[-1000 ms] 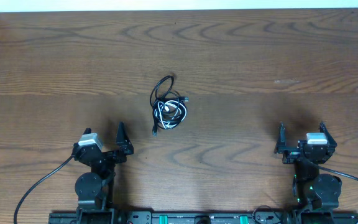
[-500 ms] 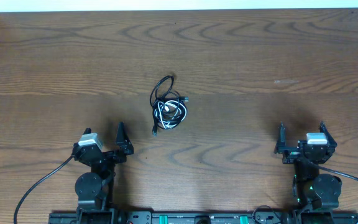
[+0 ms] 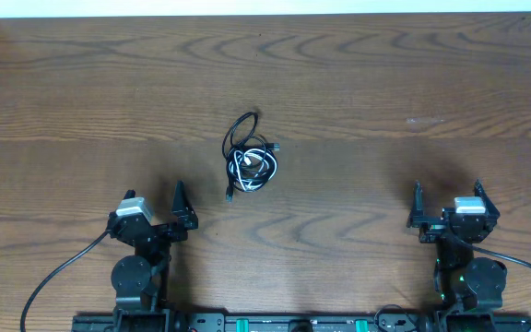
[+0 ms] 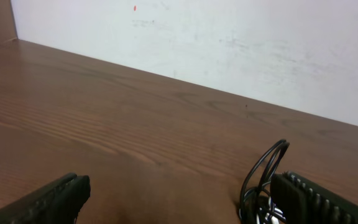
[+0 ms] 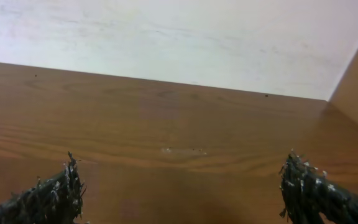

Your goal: Untangle cables

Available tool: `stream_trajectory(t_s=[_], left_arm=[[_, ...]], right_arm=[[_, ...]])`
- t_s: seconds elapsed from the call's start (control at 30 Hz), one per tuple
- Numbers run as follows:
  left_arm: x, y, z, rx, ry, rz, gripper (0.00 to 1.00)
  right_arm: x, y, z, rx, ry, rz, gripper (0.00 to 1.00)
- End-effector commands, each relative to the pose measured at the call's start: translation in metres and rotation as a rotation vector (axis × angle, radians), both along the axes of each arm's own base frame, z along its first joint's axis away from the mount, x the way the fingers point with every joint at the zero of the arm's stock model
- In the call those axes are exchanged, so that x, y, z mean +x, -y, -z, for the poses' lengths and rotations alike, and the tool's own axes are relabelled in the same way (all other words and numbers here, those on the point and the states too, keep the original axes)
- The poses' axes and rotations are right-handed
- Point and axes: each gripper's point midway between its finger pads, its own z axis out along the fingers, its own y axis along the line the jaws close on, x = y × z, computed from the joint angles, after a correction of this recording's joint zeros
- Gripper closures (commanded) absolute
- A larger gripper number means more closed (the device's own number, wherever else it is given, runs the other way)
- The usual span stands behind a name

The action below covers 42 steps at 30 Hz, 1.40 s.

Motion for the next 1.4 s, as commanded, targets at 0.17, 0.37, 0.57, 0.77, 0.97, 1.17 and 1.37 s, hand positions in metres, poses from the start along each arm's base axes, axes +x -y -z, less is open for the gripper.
stream_trajectory(t_s=[0.17, 0.37, 0.57, 0.77, 0.97, 1.17, 1.37], left_arm=[[-0.001, -0.003, 0.018, 0.015, -0.054, -0.014, 0.01], [0.0, -0.003, 0.023, 0.015, -0.076, -0.015, 0.01], [-0.001, -0.01, 0.022, -0.091, -0.065, -0.071, 0.01], [-0.003, -0.019, 0.003, -0.225, -0.008, -0.138, 0.01], [-0.008, -0.019, -0.038, -0.163, 0.049, -0.125, 0.01], [-0.016, -0.021, -0.064, -0.157, 0.0, -0.141, 0.01], [-0.021, -0.02, -0.086, -0.131, -0.087, -0.14, 0.01]], right_arm=[[0.0, 0.001, 0.001, 0.013, -0.002, 0.008, 0.01], [0.0, 0.001, 0.001, 0.013, -0.002, 0.008, 0.01], [0.0, 0.001, 0.001, 0.014, -0.002, 0.008, 0.01], [0.0, 0.001, 0.001, 0.013, -0.002, 0.008, 0.01], [0.0, 0.001, 0.001, 0.013, -0.002, 0.008, 0.01], [0.0, 0.001, 0.001, 0.013, -0.002, 0.008, 0.01], [0.0, 0.001, 0.001, 0.013, -0.002, 0.008, 0.01]])
